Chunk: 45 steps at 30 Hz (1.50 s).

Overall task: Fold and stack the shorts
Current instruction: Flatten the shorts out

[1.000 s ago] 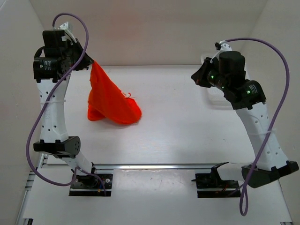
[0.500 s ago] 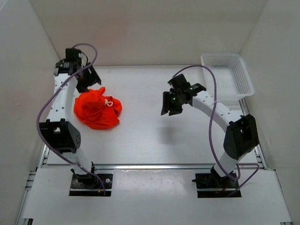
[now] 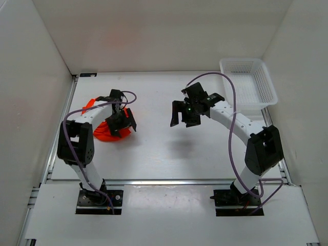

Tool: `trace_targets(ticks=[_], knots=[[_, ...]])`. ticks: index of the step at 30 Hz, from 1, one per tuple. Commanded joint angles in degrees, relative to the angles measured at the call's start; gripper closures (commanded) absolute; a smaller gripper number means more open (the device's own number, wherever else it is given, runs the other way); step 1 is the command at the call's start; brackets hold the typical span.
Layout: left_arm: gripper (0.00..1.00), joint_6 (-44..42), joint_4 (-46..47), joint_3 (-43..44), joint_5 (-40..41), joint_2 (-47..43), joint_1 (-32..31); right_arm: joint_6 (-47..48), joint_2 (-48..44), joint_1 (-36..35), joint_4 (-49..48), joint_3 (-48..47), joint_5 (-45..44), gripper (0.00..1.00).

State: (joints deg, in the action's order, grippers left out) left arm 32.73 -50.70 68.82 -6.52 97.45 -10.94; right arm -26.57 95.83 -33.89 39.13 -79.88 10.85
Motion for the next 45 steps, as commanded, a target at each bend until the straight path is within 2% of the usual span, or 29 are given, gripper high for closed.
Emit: trace_targets(ticks=[1, 4, 6, 7, 8, 9, 10, 12, 15, 16, 21, 22, 23, 24, 25, 27, 29, 30, 32, 33, 34, 36, 37, 38, 39, 40, 41, 42, 45], knots=[[0.08, -1.9, 2.8, 5.6, 6.2, 2.1, 0.0, 0.6, -5.1, 0.1, -0.7, 2.3, -0.5, 0.08], [0.10, -3.2, 2.8, 8.6, 11.2, 7.1, 0.0, 0.1, -8.5, 1.4, -0.7, 5.5, -2.1, 0.07], [0.19, -3.9, 2.8, 9.8, 12.7, 10.1, 0.0, -0.5, -11.1, 1.4, -0.7, 7.6, -2.6, 0.07], [0.29, -4.4, 2.8, 10.9, 12.7, 10.7, 0.0, -0.5, -12.0, 1.9, -0.7, 8.3, -2.6, 0.07], [0.68, -4.4, 2.8, 11.4, 12.7, 11.4, 0.0, -0.5, -12.9, 1.9, -0.7, 9.6, -3.2, 0.06], [0.88, -5.0, 2.8, 12.0, 12.0, 11.4, -0.7, -1.0, -14.5, 2.7, -0.7, 10.2, -3.2, 0.06], [0.90, -5.8, 2.8, 13.3, 11.3, 11.4, -1.4, -1.0, -15.4, 3.4, -0.7, 10.8, -3.2, 0.06], [0.90, -7.0, 2.2, 14.7, 8.9, 10.6, -2.9, -1.0, -17.8, 4.8, -0.7, 12.5, -3.8, 0.06], [0.90, -8.5, 0.2, 19.1, 5.8, 8.2, -9.1, -1.0, -20.7, 7.6, -0.1, 14.6, -4.6, 0.06], [0.90, -9.0, -0.8, 20.8, 4.5, 7.6, -13.4, -1.0, -21.5, 8.5, 0.4, 15.2, -5.1, 0.06], [0.90, -8.5, -7.2, 39.1, -0.2, 13.3, -28.0, -0.5, -27.4, 15.9, 0.9, 19.6, -4.6, 0.04], [0.86, -8.5, -9.4, 42.0, -1.4, 15.0, -29.8, 0.0, -28.2, 16.8, 1.5, 21.1, -4.6, 0.04], [0.44, -8.5, -10.9, 48.1, -2.4, 16.7, -32.4, 0.0, -29.5, 18.5, 1.5, 21.8, -3.9, 0.04], [0.28, -9.1, -12.6, 50.9, -3.2, 18.3, -33.1, 0.5, -30.2, 19.2, 1.5, 22.6, -3.9, 0.04], [0.17, -9.1, -14.0, 53.2, -3.2, 20.5, -33.1, 0.6, -30.7, 19.8, 1.5, 24.1, -3.1, 0.04], [0.00, -9.1, -15.8, 56.2, -2.6, 20.5, -33.1, 0.6, -31.4, 20.5, 1.5, 25.7, -1.9, 0.04], [0.00, -8.5, -15.8, 55.6, -2.1, 18.0, -31.3, 0.0, -32.0, 20.5, 1.5, 28.0, -1.9, 0.04], [0.00, -7.8, -15.0, 52.5, -2.1, 16.6, -29.2, 0.0, -32.5, 20.5, 0.8, 28.7, -1.4, 0.04], [0.07, -7.2, -13.4, 47.5, -2.1, 11.6, -26.9, -1.0, -32.6, 21.1, -0.1, 29.9, -0.6, 0.04], [0.13, -6.5, -12.2, 40.9, -1.4, 9.6, -24.8, -1.0, -32.6, 21.1, -1.4, 30.8, 0.4, 0.04], [0.35, -5.9, -9.5, 37.1, -1.4, 5.5, -23.7, -1.6, -32.0, 21.1, -2.0, 30.8, 0.4, 0.04], [0.57, -3.4, -6.2, 25.8, -1.9, 2.0, -20.1, -3.0, -31.1, 21.1, -2.7, 32.6, 1.0, 0.02], [0.65, -2.3, -4.9, 22.6, -3.4, -0.1, -19.0, -4.0, -30.3, 22.4, -3.4, 33.3, 0.3, 0.02], [0.66, -1.5, -2.2, 19.7, -4.3, -0.9, -18.2, -5.8, -30.3, 23.3, -4.4, 35.4, 0.3, 0.02], [0.61, -0.7, -1.2, 17.3, -4.9, -0.9, -17.6, -7.0, -30.3, 24.4, -6.1, 36.4, 0.3, 0.02], [0.49, 0.0, -0.4, 14.3, -5.4, -0.9, -17.6, -8.0, -30.3, 27.4, -7.4, 37.9, 1.6, 0.04], [0.36, 0.7, 0.3, 13.4, -5.4, -0.9, -18.4, -8.9, -29.7, 29.2, -8.5, 40.5, 2.2, 0.05], [0.17, 1.3, 0.9, 13.4, -5.4, 0.2, -20.2, -10.4, -29.7, 32.5, -11.0, 41.8, 3.0, 0.05], [0.15, 1.3, 2.2, 13.4, -5.4, 4.1, -22.8, -11.0, -28.3, 35.7, -13.6, 43.4, 4.9, 0.10]])
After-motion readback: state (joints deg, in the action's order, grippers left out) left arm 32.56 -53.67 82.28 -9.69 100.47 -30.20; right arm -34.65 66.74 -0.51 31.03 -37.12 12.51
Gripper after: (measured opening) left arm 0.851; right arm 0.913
